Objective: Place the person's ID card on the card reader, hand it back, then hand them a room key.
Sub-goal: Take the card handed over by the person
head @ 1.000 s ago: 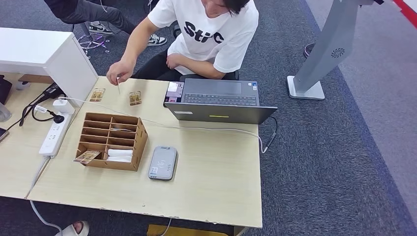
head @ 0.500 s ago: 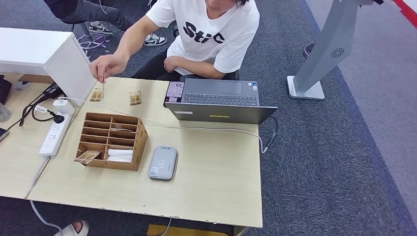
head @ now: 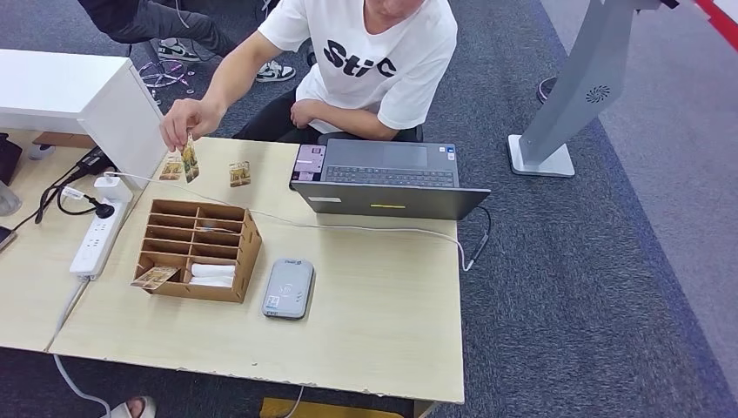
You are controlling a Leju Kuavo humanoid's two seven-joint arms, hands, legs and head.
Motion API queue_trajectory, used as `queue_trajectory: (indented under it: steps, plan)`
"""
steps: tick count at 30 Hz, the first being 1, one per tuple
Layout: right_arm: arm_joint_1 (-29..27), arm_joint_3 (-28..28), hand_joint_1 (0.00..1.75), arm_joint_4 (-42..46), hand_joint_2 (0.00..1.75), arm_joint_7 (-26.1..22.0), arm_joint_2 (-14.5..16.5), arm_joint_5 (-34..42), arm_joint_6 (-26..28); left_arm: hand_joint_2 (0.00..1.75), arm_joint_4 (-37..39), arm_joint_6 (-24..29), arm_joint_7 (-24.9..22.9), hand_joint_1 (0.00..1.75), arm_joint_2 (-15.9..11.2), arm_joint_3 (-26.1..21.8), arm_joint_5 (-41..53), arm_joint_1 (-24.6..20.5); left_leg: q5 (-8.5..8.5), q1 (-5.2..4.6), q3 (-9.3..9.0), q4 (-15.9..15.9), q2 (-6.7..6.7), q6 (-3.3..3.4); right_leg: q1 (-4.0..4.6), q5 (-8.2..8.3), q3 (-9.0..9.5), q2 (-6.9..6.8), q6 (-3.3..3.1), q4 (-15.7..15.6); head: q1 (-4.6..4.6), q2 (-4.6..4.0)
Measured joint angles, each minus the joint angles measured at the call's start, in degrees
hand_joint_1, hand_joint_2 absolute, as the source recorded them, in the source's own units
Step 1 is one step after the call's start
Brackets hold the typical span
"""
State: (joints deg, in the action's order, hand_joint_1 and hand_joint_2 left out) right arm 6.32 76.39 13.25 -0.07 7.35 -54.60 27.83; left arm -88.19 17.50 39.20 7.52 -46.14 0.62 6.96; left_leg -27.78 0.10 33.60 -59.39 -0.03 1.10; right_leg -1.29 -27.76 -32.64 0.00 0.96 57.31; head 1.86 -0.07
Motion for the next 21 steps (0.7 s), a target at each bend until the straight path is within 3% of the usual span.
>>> queue_trajectory:
  steps: [4,8,21]
  plan:
    - [0.21,0.0,0.0,-0.05,1.75,0.05,0.2,-0.08,-0.53,1.75,-6.48,0.01,-0.02,0.0,-1.71,6.02,1.93,-1.01,0.01,0.0,-0.06,0.0,0.03,-0.01,0.0,0.01,-0.01,0.03,-0.01,0.0,0.0,0.0]
    - [0.34,-0.03,0.0,-0.07,1.75,0.15,0.26,-0.57,-1.43,1.75,-9.25,0.03,-1.52,0.0,-4.2,11.81,4.56,-4.79,0.03,0.0,-0.09,0.0,0.07,-0.02,0.0,0.04,0.03,0.07,-0.02,0.0,0.0,0.0]
    - [0.54,-1.33,0.0,-0.39,1.75,1.91,0.32,-2.73,-3.02,1.75,-5.29,-1.46,-10.42,0.0,-10.54,26.61,13.79,-21.56,0.07,0.0,-0.08,-0.02,0.22,-0.05,0.0,0.15,0.03,0.26,-0.1,0.02,0.0,0.0]
